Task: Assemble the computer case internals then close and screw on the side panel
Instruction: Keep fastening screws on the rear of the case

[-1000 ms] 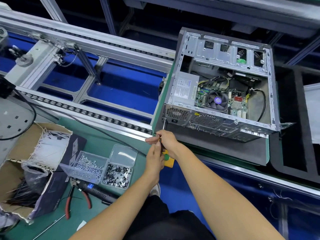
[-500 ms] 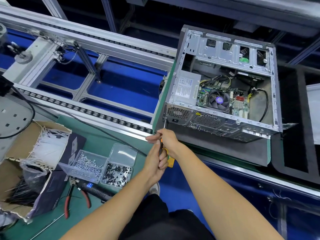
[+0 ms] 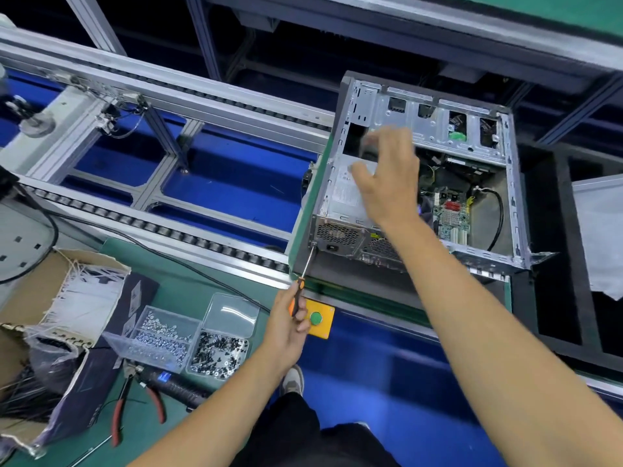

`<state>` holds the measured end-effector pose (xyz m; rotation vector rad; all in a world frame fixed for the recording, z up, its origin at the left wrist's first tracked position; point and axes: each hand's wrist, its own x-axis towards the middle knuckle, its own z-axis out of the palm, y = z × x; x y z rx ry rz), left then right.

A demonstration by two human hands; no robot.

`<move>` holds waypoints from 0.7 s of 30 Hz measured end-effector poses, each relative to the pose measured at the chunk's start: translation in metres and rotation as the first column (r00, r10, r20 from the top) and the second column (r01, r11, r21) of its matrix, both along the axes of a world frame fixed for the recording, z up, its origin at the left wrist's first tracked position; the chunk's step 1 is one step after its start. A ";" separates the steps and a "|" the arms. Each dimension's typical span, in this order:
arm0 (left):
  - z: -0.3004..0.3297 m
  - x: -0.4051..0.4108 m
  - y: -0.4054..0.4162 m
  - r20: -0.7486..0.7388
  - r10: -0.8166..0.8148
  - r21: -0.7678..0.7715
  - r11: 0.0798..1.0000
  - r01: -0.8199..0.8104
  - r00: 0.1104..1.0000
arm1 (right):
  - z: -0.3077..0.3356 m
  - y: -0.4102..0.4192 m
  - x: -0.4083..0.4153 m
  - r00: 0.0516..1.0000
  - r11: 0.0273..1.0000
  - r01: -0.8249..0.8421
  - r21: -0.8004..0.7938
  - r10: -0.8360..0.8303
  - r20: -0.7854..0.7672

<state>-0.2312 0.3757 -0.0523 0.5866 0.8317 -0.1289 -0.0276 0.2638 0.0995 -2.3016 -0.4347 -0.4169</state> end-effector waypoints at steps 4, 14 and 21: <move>0.008 0.003 -0.007 0.012 -0.018 -0.176 0.984 0.020 1.000 | -0.020 -0.013 0.065 0.735 0.961 0.084 0.265 0.120 -0.668; 0.011 0.006 -0.010 0.010 -0.131 -0.046 0.990 0.131 0.991 | -0.071 -0.023 0.088 0.642 0.932 0.075 0.353 0.226 -0.733; 0.007 0.007 -0.011 -0.031 -0.133 0.170 0.976 0.137 0.991 | -0.072 -0.027 0.093 0.599 0.978 0.008 0.211 0.164 -0.784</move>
